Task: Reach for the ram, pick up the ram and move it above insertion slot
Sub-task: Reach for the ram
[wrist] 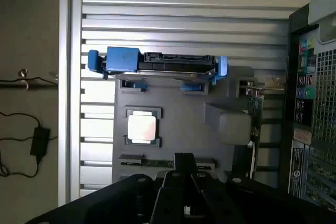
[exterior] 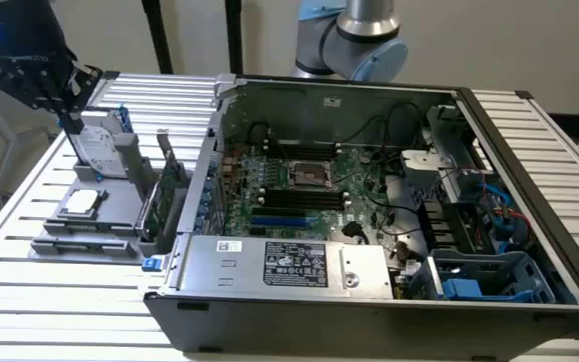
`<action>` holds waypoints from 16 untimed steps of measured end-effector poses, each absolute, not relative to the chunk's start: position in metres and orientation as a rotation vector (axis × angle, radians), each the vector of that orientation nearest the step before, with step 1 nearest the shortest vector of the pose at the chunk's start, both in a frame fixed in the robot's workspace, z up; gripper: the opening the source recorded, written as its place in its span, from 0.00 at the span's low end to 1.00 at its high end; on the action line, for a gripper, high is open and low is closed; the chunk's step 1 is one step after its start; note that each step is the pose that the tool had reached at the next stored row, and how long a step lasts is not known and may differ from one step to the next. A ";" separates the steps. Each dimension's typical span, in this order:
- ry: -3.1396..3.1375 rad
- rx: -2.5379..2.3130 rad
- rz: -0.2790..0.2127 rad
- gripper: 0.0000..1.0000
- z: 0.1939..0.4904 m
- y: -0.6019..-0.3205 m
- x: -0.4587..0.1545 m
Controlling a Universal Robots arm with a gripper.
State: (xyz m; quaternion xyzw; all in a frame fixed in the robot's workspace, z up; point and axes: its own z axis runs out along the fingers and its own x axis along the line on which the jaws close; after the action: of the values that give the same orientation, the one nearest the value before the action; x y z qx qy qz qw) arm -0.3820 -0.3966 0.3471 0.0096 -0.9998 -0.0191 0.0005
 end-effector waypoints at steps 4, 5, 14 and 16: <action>-3.140 0.030 -0.060 0.11 0.347 -0.397 -0.382; -3.140 0.030 -0.060 0.11 0.347 -0.397 -0.382; -3.140 0.030 -0.060 0.11 0.347 -0.397 -0.382; -3.140 0.030 -0.060 0.11 0.347 -0.401 -0.382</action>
State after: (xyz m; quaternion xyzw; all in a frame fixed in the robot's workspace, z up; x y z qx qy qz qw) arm -0.3821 -0.4013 0.3472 0.0095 -0.9998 -0.0190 0.0006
